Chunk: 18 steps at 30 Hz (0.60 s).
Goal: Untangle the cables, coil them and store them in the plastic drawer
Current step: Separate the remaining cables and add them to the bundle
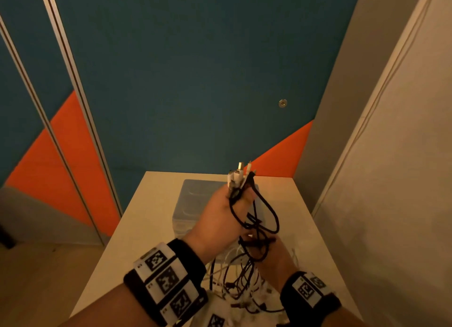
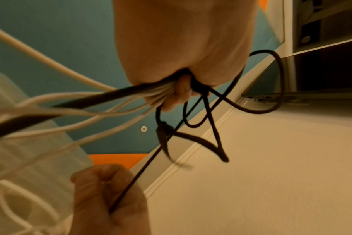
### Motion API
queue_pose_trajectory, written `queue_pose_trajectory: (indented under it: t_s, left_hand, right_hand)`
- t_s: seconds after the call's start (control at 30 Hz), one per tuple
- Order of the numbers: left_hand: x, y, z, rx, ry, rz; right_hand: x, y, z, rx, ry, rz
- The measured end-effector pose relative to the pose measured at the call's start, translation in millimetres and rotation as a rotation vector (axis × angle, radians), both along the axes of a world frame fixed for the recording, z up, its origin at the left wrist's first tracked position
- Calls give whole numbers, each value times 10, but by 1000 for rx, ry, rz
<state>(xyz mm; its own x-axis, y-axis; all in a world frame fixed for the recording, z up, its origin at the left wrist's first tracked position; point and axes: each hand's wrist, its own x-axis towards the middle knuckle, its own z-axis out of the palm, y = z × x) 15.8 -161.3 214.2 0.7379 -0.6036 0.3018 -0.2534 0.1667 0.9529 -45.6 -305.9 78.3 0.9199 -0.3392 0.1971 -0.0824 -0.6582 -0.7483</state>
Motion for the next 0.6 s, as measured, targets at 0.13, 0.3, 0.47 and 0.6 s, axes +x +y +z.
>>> queue_pose_trajectory:
  t_s: [0.13, 0.3, 0.47, 0.6]
  left_hand:
    - [-44, 69, 154, -76, -47, 11]
    - [-25, 170, 442, -223, -55, 46]
    - [-7, 227, 535, -173, -142, 53]
    - [73, 182, 313, 56, -128, 56]
  right_hand:
    - [-13, -12, -14, -38, -18, -8]
    - [-146, -150, -226, -200, 192, -3]
    - [-228, -204, -312, -224, 385, -42]
    - [-154, -189, -90, -17, 267, -95]
